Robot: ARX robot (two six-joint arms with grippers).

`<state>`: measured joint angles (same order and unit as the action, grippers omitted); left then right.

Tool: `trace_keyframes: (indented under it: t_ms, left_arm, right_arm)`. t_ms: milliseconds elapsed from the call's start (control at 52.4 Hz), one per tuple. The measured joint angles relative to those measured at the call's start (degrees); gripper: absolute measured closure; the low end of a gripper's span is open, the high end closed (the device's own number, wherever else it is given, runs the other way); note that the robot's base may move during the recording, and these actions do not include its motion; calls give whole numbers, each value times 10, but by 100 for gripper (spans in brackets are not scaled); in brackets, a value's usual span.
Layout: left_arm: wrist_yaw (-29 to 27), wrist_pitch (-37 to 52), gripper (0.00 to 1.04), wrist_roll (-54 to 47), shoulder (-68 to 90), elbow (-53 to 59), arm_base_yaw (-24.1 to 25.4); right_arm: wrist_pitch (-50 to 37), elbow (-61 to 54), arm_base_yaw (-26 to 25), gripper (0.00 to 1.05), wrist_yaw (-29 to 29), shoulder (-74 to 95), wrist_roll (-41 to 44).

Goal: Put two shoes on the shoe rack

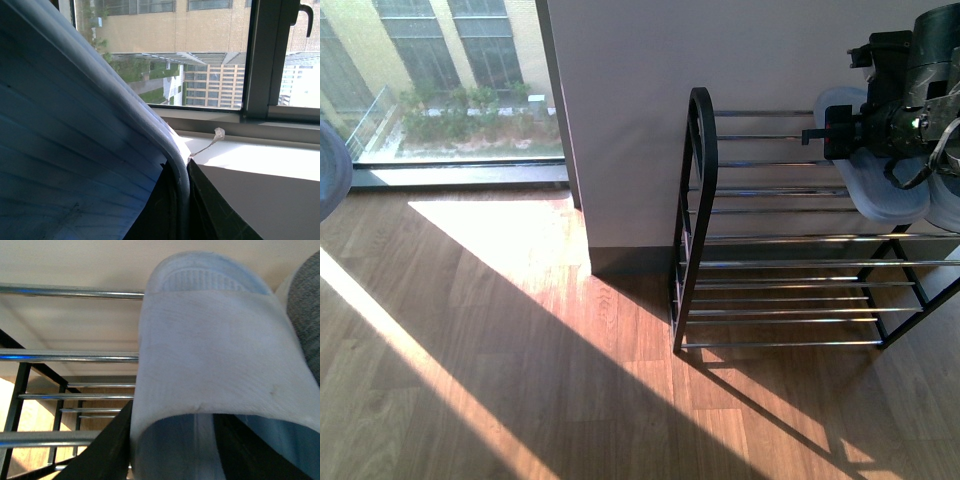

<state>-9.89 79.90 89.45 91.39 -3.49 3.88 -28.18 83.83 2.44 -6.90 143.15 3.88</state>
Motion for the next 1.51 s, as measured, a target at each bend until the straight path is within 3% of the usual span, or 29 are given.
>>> trace_keyframes:
  t_ms: [267,363,763,935,1107,1183,1221,1278,1507]
  left_arm:
    - [0,0,103,0,0,0,0]
    - [0,0,103,0,0,0,0]
    - [0,0,103,0,0,0,0]
    - [0,0,103,0,0,0,0]
    - [0,0,103,0,0,0,0]
    - [0,0,103,0,0,0,0]
    - [0,0,103,0,0,0,0]
    - [0,0,103,0,0,0,0]
    - [0,0,103,0,0,0,0]
  right_arm:
    - [-57,-130,3,8,38,-120,-12]
    - [-65,-150,8,9,46,-139,-13]
    - [-191,-464,-26,9,208,-467,-108]
    - [-259,-611,-55,9,235,-591,-133]
    - [-280,-649,-60,9,236,-612,-134]
    - [-367,-680,-34,24,108,-608,-86]
    - [-374,-694,-29,31,84,-621,-72]
    - [-369,-716,-28,43,74,-652,-59]
    - [-331,-761,-27,75,71,-730,-46]
